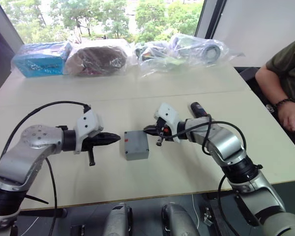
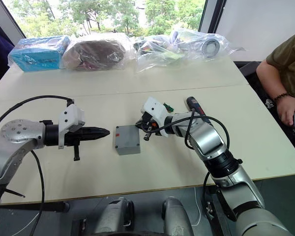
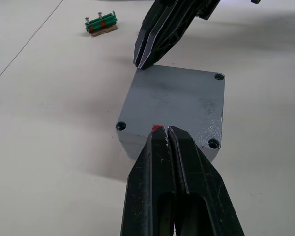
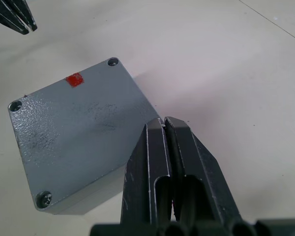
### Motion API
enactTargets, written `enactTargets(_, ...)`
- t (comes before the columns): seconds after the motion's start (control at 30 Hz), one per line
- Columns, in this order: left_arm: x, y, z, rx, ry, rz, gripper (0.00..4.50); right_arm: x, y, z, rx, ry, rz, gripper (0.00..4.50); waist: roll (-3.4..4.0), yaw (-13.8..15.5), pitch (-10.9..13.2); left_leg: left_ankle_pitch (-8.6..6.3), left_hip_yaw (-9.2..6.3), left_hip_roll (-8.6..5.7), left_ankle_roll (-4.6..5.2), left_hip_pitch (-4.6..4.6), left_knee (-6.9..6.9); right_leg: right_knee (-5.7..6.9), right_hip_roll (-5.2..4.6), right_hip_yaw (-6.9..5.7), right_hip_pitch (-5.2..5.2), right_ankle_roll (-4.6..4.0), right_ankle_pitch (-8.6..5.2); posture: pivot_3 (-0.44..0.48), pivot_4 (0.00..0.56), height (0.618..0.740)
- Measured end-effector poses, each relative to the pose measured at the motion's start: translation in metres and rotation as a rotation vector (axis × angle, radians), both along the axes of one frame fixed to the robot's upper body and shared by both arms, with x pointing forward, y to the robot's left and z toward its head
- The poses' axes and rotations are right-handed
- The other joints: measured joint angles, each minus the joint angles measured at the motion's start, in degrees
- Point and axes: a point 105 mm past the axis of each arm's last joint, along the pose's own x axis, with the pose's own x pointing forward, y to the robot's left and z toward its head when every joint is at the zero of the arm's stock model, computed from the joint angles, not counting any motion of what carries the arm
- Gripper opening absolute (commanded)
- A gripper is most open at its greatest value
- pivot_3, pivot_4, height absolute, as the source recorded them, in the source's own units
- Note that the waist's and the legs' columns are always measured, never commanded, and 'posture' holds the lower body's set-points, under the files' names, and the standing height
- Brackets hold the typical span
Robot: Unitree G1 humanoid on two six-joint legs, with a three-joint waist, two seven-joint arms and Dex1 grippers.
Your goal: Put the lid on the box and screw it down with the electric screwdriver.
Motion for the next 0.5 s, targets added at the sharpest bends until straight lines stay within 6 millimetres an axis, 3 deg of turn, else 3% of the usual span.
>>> enactTargets(0.07, -0.0001, 0.0, 0.0, 0.0, 0.0, 0.0, 0.0, -0.0004, 0.0006, -0.0005, -0.002, -0.001, 0.003, 0.02, 0.0, 0.0, 0.0, 0.0, 0.0, 0.0, 0.0, 0.0, 0.0, 0.0, 0.0, 0.0, 0.0, 0.0, 0.0, 0.0, 0.15, 0.74)
enactTargets(0.17, -0.0001, 0.0, -0.0001, 0.0, 0.0, -0.001, 0.0, -0.0005, 0.001, -0.0006, -0.006, -0.004, 0.006, 0.71, 0.0, 0.0, 0.0, 0.0, 0.0, 0.0, 0.0, 0.0, 0.0, 0.0, 0.0, 0.0, 0.0, 0.0, 0.0, 0.0, 0.15, 0.74)
enactTargets(0.5, -0.0008, 0.0001, -0.0002, 0.003, 0.004, -0.007, 0.0, -0.004, 0.0021, 0.0003, -0.023, -0.013, 0.029, 4.39, 0.0, 0.0, 0.0, 0.0, 0.0, 0.0, 0.0, 0.0, 0.0, 0.0, 0.0, 0.0, 0.0, 0.0, 0.0, 0.0, 0.15, 0.74)
